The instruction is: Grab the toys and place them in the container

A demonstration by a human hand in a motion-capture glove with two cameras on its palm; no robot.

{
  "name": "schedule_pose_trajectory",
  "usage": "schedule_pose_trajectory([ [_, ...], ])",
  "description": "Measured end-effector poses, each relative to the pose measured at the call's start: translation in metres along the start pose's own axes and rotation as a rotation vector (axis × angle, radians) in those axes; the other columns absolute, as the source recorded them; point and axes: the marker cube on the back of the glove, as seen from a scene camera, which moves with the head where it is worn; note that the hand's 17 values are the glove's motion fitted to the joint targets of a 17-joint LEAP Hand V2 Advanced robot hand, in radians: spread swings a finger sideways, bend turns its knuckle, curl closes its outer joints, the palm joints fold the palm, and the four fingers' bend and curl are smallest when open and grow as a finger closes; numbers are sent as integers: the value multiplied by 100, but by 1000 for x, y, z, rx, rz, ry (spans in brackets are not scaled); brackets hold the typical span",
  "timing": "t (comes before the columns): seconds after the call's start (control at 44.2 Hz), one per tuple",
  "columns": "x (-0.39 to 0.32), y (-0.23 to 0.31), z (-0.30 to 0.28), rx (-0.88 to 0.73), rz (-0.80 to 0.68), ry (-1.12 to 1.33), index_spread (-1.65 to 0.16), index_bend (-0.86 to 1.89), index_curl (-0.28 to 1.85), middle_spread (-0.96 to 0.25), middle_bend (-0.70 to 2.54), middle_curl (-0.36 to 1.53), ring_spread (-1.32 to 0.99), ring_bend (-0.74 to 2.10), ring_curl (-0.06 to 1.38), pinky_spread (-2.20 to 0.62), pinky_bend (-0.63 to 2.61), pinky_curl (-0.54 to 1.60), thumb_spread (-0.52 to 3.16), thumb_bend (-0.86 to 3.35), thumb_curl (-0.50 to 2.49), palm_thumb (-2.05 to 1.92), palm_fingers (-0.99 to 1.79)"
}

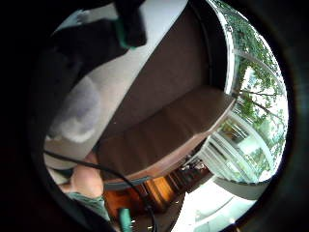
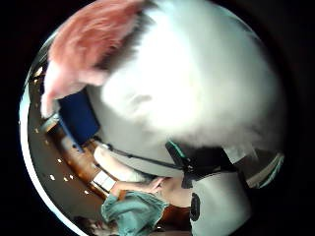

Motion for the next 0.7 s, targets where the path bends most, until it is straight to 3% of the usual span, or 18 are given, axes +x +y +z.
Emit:
schedule_pose_trajectory([
  [0.385, -9, -21, 1, 176, 33, -108, -20, 29, 25, -3, 17, 14, -15, 86, 41, -24, 116, 42, 137, 14, 37, 35, 56],
  [0.566, -14, -16, 0, 181, 102, -57, -21, 28, 27, -11, 45, 24, -24, 108, 49, -33, 112, 42, 123, 19, 49, 54, 115],
  [0.702, -14, 6, -17, 98, 80, -64, -22, 39, 35, -12, 65, 32, -26, 115, 55, -35, 109, 45, 111, 17, 55, 57, 119],
])
